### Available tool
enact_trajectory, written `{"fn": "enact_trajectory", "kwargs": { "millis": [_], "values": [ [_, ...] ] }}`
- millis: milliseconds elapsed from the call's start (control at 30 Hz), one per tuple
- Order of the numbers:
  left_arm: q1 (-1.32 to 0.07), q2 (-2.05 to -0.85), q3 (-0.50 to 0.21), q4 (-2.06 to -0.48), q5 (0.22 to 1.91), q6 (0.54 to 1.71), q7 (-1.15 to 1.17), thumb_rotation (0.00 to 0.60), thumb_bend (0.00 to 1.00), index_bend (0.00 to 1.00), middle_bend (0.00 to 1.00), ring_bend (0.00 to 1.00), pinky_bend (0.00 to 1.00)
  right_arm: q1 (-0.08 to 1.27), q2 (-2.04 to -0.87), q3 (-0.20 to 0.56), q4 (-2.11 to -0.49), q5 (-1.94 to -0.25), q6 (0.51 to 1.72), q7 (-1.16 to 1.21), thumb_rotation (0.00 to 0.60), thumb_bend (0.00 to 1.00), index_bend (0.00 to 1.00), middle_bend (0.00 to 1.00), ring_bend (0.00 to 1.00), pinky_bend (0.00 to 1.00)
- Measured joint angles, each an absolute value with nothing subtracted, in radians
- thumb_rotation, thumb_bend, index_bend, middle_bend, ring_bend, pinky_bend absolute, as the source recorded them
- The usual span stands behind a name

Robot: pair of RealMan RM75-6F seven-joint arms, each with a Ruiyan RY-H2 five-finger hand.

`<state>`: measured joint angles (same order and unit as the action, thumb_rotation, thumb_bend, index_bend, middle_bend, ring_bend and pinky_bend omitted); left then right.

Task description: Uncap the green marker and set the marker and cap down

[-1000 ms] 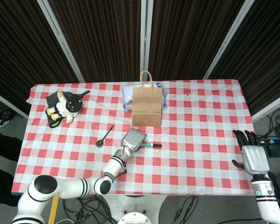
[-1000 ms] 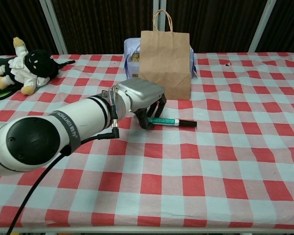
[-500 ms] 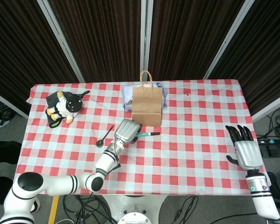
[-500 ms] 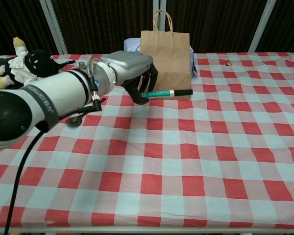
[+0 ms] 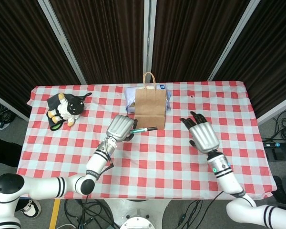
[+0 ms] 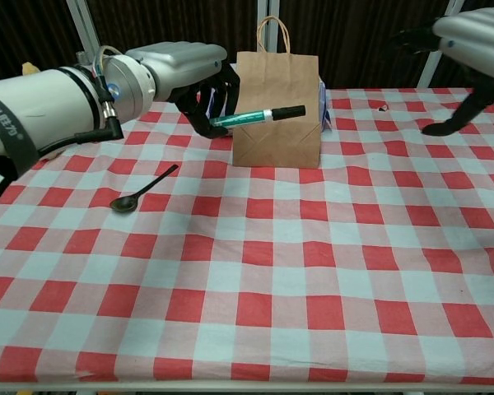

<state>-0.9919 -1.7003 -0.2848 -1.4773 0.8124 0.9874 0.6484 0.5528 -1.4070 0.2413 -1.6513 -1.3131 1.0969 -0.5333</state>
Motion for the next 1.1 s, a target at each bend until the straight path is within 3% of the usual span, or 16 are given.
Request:
{"fn": "enact_trajectory", "kwargs": {
  "millis": [333, 833, 1100],
  "values": [
    [-1.023, -1.709, -0.268, -1.517, 0.752, 1.019, 0.736, 0.6, 0.42, 0.55, 0.58, 0.5, 0.57, 0.679, -1.657, 0.274, -1.548, -1.233, 1.083, -0.643, 0.6, 0.12, 0.34, 0.35, 0.13, 0.1],
    [-1.045, -1.702, -0.266, -1.554, 0.707, 1.049, 0.758, 0.6, 0.42, 0.54, 0.58, 0.5, 0.57, 0.726, -1.75, 0.264, -1.434, -1.237, 1.114, -0.584, 0.6, 0.14, 0.43, 0.41, 0.18, 0.1],
    [-1.047, -1.697, -0.261, -1.566, 0.699, 1.055, 0.749, 0.6, 0.42, 0.54, 0.58, 0.5, 0.57, 0.736, -1.772, 0.258, -1.394, -1.253, 1.127, -0.548, 0.6, 0.14, 0.5, 0.46, 0.23, 0.15]
  ]
}}
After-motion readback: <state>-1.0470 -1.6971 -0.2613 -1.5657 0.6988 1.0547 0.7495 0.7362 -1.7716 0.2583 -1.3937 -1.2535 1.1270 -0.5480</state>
